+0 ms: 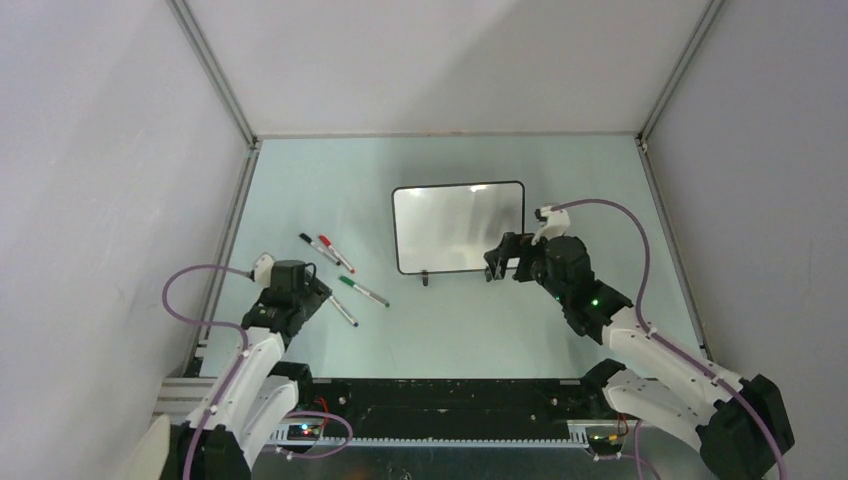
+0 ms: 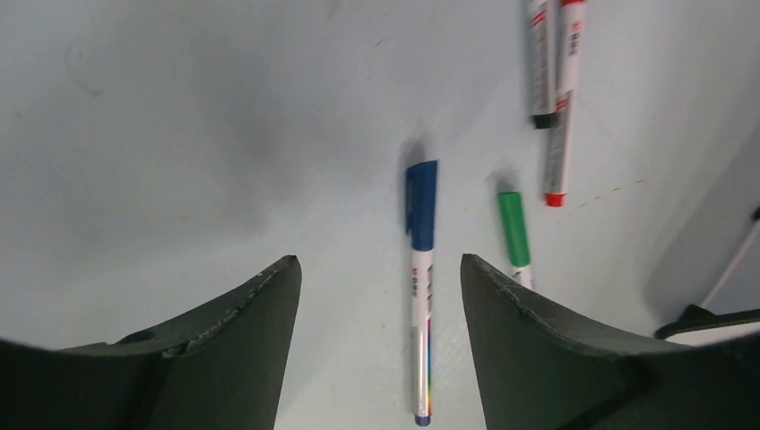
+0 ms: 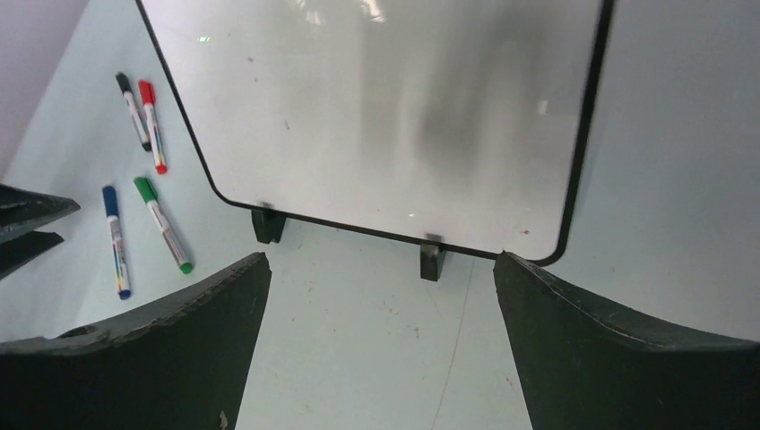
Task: Write a sentence on the whiteboard
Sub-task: Pick up the whiteboard marker from the center of the board.
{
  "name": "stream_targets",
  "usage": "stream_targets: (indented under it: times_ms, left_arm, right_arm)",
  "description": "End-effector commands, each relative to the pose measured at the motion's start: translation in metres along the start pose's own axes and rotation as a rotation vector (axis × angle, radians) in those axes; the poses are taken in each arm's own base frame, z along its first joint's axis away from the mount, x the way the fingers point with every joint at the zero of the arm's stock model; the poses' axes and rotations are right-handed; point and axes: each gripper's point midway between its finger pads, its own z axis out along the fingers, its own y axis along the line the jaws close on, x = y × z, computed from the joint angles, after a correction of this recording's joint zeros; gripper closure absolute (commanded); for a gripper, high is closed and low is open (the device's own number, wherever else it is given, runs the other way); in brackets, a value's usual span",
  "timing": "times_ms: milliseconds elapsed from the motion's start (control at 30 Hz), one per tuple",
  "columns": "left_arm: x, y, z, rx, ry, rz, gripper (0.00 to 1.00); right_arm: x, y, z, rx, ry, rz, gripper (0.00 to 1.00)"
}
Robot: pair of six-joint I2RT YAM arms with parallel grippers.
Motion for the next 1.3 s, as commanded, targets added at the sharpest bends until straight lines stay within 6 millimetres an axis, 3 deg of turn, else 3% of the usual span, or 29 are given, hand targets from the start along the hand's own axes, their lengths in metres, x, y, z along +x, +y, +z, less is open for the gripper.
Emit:
stream_targets:
  times_ms: [0, 233, 467, 633, 767, 867, 1000, 1033, 1067, 1167, 1267]
  left_arm:
    - [0.008, 0.002, -0.003, -0.058, 0.074, -0.018, 0.29]
    - [0.006, -0.009, 0.007, -0.048, 0.085, -0.009, 0.32]
    - [-0.008, -0.02, 0.014, -0.089, 0.077, 0.014, 0.32]
    - [-0.004, -0.024, 0.024, -0.13, 0.126, 0.034, 0.36]
    - [0.0, -0.027, 0.031, -0.182, 0.177, 0.046, 0.48]
    - [0.008, -0.025, 0.039, -0.205, 0.206, 0.047, 0.49]
    - [0.013, -0.027, 0.045, -0.204, 0.228, 0.045, 0.8]
    - [0.013, -0.026, 0.045, -0.214, 0.23, 0.046, 0.93]
    - [0.012, -0.025, 0.044, -0.224, 0.225, 0.046, 0.96]
    - [0.004, -0.024, 0.032, -0.229, 0.206, 0.038, 1.0]
    - [-0.008, -0.04, 0.008, -0.115, 0.158, -0.029, 1.0]
  right_arm:
    - [-0.021, 0.016, 0.007, 0.025, -0.067, -0.113, 0.0]
    - [-0.014, 0.034, 0.008, -0.006, -0.065, -0.16, 0.0]
    - [-0.013, 0.036, 0.007, -0.006, -0.065, -0.168, 0.03]
    - [-0.015, 0.034, 0.006, 0.005, -0.073, -0.169, 0.03]
    - [-0.016, 0.032, 0.005, 0.02, -0.077, -0.169, 0.03]
    - [-0.016, 0.032, 0.005, 0.021, -0.077, -0.17, 0.03]
    - [-0.017, 0.032, 0.004, 0.02, -0.079, -0.169, 0.03]
    - [-0.016, 0.032, 0.004, 0.016, -0.076, -0.173, 0.03]
    - [-0.016, 0.033, 0.004, 0.01, -0.076, -0.176, 0.03]
    - [-0.014, 0.057, 0.0, -0.129, -0.056, -0.201, 0.03]
    - [-0.019, 0.09, -0.012, -0.298, -0.066, -0.177, 0.04]
